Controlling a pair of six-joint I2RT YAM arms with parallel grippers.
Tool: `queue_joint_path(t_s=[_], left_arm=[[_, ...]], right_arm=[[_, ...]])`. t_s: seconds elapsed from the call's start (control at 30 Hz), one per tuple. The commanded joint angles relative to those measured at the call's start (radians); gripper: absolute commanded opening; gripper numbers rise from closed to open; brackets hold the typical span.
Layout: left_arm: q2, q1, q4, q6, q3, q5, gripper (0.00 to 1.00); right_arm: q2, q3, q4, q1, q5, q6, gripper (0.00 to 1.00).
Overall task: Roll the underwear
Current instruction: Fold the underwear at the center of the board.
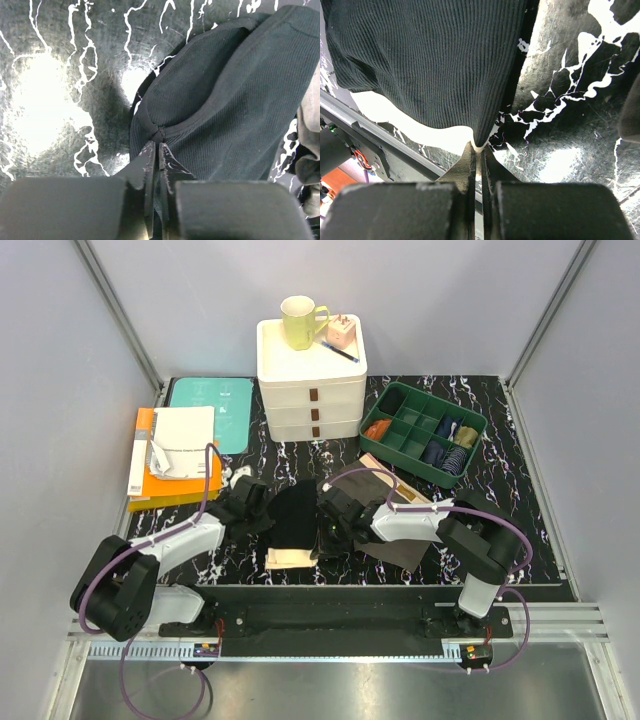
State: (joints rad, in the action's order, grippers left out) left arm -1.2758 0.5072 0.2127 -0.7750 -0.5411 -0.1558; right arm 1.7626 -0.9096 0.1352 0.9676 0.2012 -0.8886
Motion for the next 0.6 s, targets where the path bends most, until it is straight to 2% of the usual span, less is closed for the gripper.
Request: queue_joint_path(t_s=[0.0, 0.27, 0.57], left_arm=[[0.056, -0.006, -0.038, 0.002, 0.007, -0.028, 0.00], [0.125, -0.006, -0.064, 0.062, 0.018, -0.091, 0.00], [0.075, -0.006, -0.102, 0.086, 0.049, -0.151, 0.00]], right_arm=[[0.021, 0.017, 0.089, 0.003, -0.034, 0.008, 0.00], [0.023, 0.018, 0.089, 0.002, -0.039, 0.007, 0.00], [0.031, 0.012, 0.089, 0.002, -0.029, 0.010, 0.00]])
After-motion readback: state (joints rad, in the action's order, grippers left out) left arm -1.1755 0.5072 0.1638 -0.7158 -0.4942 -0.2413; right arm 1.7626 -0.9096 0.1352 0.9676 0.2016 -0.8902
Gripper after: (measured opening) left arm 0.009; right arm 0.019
